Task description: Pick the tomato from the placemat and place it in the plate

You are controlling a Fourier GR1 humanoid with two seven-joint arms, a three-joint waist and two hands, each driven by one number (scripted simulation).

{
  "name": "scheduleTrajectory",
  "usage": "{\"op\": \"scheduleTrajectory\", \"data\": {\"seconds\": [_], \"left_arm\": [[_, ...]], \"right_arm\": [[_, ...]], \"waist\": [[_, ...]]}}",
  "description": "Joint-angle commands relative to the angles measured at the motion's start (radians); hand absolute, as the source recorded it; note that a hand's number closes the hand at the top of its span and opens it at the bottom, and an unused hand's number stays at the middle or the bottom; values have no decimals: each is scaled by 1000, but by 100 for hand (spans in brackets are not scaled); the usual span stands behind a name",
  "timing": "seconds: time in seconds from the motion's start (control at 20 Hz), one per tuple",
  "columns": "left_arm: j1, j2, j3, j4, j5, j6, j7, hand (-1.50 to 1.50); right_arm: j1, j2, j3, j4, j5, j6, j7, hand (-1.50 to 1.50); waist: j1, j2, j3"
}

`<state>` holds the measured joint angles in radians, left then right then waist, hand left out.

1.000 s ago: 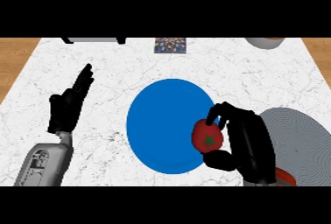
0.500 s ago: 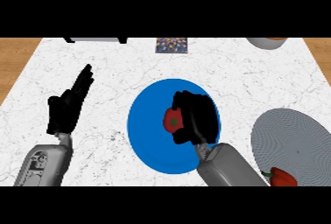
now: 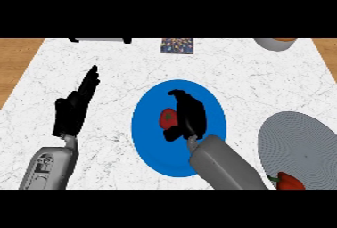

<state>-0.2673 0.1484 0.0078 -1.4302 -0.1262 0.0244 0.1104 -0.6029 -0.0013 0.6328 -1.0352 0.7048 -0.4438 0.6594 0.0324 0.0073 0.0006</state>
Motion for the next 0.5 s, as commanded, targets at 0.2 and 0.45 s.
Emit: {"op": "scheduleTrajectory", "data": {"seconds": [0.2, 0.45], "left_arm": [[5, -4, -10, -16, -11, -2, 13, 0], [42, -9, 15, -3, -3, 10, -37, 0]], "right_arm": [[-26, 1, 0, 9, -279, -243, -208, -150], [41, 1, -116, -47, -331, -335, -325, -150]], "waist": [[5, 0, 2], [-27, -5, 0]]}}
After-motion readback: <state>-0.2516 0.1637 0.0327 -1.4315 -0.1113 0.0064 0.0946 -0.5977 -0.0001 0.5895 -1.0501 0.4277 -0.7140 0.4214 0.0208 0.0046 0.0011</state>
